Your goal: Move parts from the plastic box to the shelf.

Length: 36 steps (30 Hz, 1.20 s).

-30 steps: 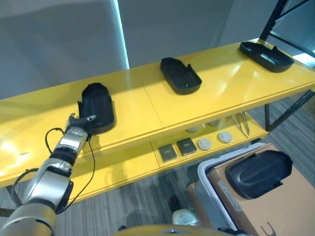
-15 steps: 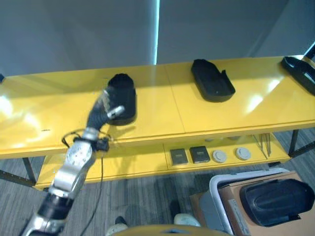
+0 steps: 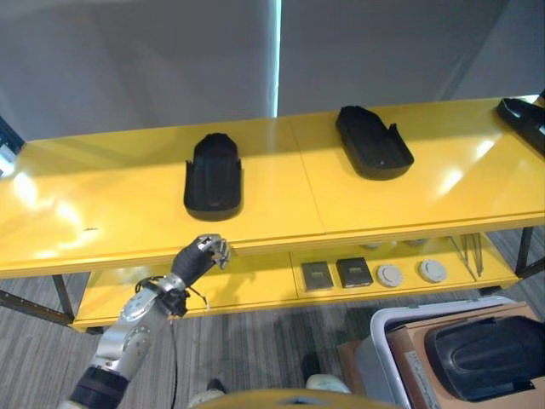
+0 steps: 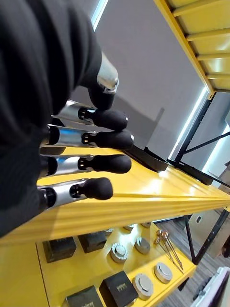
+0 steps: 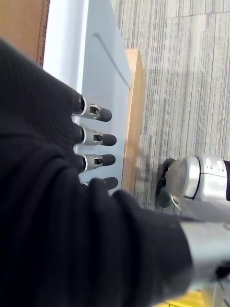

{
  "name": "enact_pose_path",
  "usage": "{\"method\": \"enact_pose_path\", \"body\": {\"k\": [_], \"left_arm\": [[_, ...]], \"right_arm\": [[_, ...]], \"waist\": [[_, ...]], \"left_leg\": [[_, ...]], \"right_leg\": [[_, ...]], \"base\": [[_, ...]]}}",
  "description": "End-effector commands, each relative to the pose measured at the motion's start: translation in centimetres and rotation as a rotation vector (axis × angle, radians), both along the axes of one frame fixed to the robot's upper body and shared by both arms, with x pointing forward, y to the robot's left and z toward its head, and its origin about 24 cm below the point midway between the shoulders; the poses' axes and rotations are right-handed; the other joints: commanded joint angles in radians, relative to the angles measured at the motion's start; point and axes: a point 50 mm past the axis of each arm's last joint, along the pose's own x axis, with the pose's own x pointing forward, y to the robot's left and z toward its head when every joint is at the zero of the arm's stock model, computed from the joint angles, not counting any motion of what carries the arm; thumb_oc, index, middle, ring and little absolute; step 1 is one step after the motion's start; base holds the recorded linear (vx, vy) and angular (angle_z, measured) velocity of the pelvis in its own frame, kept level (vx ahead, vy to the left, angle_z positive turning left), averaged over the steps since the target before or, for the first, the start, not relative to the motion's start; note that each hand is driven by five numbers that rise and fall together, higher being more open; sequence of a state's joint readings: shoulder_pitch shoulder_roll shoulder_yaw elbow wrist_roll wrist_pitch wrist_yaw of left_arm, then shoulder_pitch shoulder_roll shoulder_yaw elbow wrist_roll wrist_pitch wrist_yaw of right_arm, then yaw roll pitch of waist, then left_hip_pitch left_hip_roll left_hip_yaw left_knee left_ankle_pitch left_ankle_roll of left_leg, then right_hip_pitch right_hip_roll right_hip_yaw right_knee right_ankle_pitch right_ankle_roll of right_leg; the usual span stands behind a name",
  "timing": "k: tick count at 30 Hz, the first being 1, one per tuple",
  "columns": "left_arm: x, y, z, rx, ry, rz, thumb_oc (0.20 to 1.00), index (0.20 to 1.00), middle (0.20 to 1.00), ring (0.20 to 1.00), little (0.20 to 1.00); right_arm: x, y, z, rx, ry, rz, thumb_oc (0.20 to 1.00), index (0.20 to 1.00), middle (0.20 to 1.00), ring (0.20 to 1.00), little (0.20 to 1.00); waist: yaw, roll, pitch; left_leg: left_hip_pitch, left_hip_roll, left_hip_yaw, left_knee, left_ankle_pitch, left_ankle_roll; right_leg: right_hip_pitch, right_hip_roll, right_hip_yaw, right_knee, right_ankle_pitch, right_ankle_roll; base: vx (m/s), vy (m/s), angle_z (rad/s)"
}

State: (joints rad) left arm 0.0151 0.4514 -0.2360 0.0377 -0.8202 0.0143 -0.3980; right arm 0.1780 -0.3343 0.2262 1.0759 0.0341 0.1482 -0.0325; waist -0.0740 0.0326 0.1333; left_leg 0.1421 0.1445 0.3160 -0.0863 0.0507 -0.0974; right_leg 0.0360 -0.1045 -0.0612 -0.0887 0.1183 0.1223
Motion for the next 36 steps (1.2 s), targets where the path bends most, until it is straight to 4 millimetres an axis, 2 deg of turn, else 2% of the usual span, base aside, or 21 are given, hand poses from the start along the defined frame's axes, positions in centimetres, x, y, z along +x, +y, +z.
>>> {"method": "enact_pose_path", "body": {"k": [1, 3, 4, 9, 23, 27, 36], "left_arm": [[2.7, 0.9, 3.6, 0.017, -0.197, 0.088, 0.200, 0.200, 0.200, 0.200, 0.200], [3.2, 0.8, 4.4, 0.002, -0.224, 0.085, 0.200, 0.200, 0.200, 0.200, 0.200], [3.6, 0.5, 5.5, -0.004, -0.254, 0.091, 0.200, 0.200, 0.200, 0.200, 0.200], [4.1, 0.8, 5.7, -0.003, -0.243, 0.137, 0.200, 0.200, 0.200, 0.200, 0.200], [5.4, 3.1, 1.6, 0.108, -0.079, 0.363, 0.200, 0.200, 0.200, 0.200, 0.200], [6.3, 3.6, 1.9, 0.126, -0.095, 0.409, 0.200, 0.200, 0.200, 0.200, 0.200], [8.1, 3.6, 4.1, 0.137, -0.158, 0.426, 0.200, 0.200, 0.200, 0.200, 0.200]], "right_arm": [[0.1, -0.3, 0.0, -0.022, 0.012, 0.024, 1.000, 1.000, 1.000, 1.000, 1.000], [0.1, -0.3, 0.0, -0.020, 0.016, 0.031, 1.000, 1.000, 1.000, 1.000, 1.000], [0.2, -0.4, 0.1, -0.020, 0.019, 0.036, 1.000, 1.000, 1.000, 1.000, 1.000], [0.0, -0.4, 0.1, -0.020, 0.025, 0.050, 1.000, 1.000, 1.000, 1.000, 1.000], [0.3, -0.7, 0.3, -0.024, 0.039, 0.103, 1.000, 1.000, 1.000, 1.000, 1.000], [0.5, -0.7, 0.3, -0.024, 0.044, 0.124, 1.000, 1.000, 1.000, 1.000, 1.000], [0.4, -1.1, 0.4, -0.025, 0.054, 0.150, 1.000, 1.000, 1.000, 1.000, 1.000]], "waist": [[-0.011, -0.041, 0.004], [-0.015, -0.044, 0.004], [-0.019, -0.045, 0.005], [-0.025, -0.046, 0.000], [-0.050, -0.051, 0.001], [-0.062, -0.054, 0.000], [-0.081, -0.053, 0.000]], "left_leg": [[-0.029, -0.010, -0.011, 0.059, -0.065, 0.047], [-0.027, -0.009, -0.009, 0.059, -0.065, 0.047], [-0.024, -0.005, -0.007, 0.061, -0.065, 0.047], [-0.021, -0.004, -0.004, 0.061, -0.066, 0.045], [-0.017, 0.001, 0.008, 0.078, -0.074, 0.047], [-0.012, 0.002, 0.015, 0.078, -0.074, 0.047], [-0.004, 0.006, 0.025, 0.076, -0.072, 0.047]], "right_leg": [[0.009, -0.005, -0.009, 0.016, -0.043, 0.034], [0.010, -0.003, -0.008, 0.016, -0.043, 0.032], [0.010, -0.002, -0.007, 0.018, -0.043, 0.030], [0.012, -0.001, -0.007, 0.018, -0.045, 0.030], [0.012, 0.002, 0.003, 0.032, -0.055, 0.029], [0.014, 0.003, 0.008, 0.033, -0.056, 0.029], [0.015, 0.005, 0.017, 0.034, -0.057, 0.030]], "base": [[0.00, 0.000, 0.00], [0.00, 0.000, 0.00], [0.00, 0.000, 0.00], [0.02, -0.006, -0.05], [0.00, -0.001, 0.00], [0.00, 0.000, 0.00], [0.01, 0.001, -0.04]]}}
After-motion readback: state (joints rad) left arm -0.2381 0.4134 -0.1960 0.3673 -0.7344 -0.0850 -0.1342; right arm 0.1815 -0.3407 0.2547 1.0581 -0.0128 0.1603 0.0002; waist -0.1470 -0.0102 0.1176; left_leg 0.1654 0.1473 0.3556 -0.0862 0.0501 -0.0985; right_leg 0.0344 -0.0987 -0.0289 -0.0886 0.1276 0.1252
